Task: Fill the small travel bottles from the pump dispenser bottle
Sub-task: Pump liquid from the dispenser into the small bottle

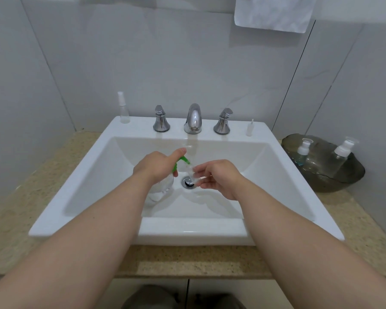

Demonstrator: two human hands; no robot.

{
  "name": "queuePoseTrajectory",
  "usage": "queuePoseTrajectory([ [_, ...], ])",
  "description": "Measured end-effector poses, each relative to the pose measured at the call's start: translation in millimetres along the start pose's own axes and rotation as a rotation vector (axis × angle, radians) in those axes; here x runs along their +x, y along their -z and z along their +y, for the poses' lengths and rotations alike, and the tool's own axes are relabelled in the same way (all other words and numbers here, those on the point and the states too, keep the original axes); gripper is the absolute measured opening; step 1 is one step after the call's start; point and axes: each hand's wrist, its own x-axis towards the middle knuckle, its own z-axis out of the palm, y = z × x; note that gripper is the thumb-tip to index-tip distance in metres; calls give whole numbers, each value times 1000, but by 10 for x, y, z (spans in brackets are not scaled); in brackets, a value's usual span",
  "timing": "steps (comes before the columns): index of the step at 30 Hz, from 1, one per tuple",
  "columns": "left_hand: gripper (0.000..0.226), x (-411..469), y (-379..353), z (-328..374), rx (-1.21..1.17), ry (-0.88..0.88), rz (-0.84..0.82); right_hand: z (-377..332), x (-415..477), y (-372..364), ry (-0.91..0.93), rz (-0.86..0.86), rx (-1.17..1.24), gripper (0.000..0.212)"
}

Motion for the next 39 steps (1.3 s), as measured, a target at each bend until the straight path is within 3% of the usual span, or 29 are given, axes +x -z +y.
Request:
queuePoseTrajectory([
  [8, 73, 27, 9, 16, -32, 18, -3, -23, 22, -1, -64, -5, 118, 33],
  [29, 52, 112, -9, 23, -69, -31, -45, 25, 27, -5, -76, -46, 63, 33],
  [35, 61, 88, -11, -13, 10, -42, -33, 17, 29, -3, -76, -45, 80, 33],
  [39, 86, -2, -7, 16, 70, -63, -14, 2, 24, 22, -63, -32, 91, 31],
])
